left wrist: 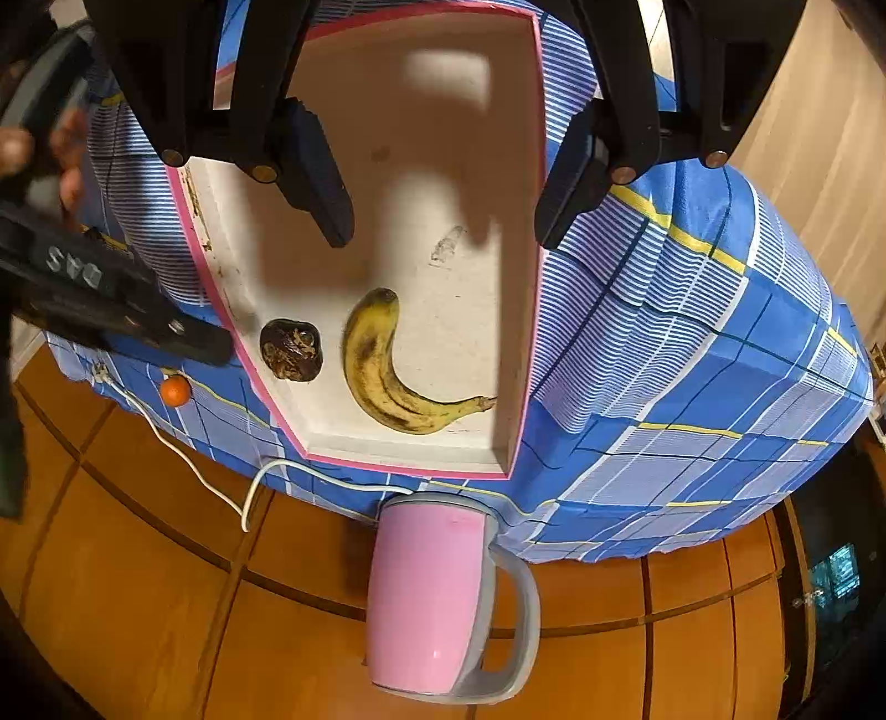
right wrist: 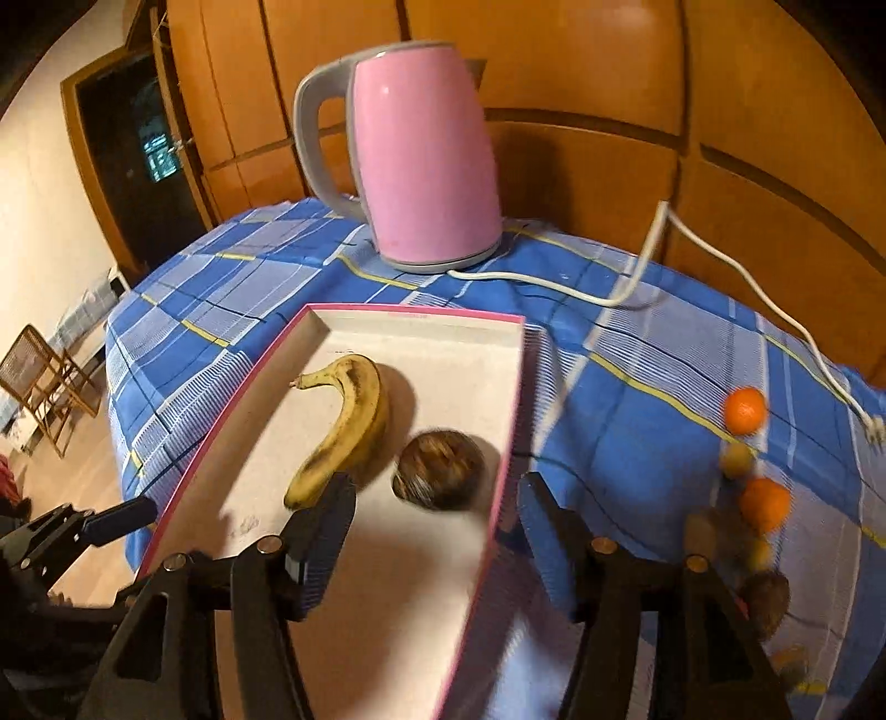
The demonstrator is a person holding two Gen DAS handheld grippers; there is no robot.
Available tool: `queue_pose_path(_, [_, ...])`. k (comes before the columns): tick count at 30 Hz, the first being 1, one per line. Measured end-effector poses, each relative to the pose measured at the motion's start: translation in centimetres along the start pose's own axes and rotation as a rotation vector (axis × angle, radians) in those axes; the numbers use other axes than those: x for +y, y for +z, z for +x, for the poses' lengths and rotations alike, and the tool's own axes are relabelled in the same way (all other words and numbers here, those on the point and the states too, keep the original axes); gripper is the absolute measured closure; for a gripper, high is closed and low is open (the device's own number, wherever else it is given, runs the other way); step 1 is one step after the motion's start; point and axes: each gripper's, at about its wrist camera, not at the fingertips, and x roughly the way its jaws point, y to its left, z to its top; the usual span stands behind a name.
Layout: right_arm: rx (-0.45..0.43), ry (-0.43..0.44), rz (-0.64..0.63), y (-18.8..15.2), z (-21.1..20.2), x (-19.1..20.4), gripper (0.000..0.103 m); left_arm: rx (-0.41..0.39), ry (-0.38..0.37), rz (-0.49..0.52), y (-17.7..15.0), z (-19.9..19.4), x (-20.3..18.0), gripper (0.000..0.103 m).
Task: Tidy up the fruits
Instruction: 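Carry the brown round fruit into the tray beside the banana and release, then grasp the red cherry tomato with the left gripper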
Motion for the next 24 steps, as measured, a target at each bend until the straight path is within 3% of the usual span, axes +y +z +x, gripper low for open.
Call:
queue_pose_path(13, [-0.022, -0.121, 0.123, -5.4, -5.6, -4.5, 0.041, -0.014, -0.027, 0.057, -0.4, -0.9, -1.8, 0.035])
queue_pose_path(24, [-0.012, -0.238, 0.212, -8.7, -7.8, -8.2, 0.041, -0.017, -0.053, 0.081, -0.5, -1.3, -2.7, 0.034])
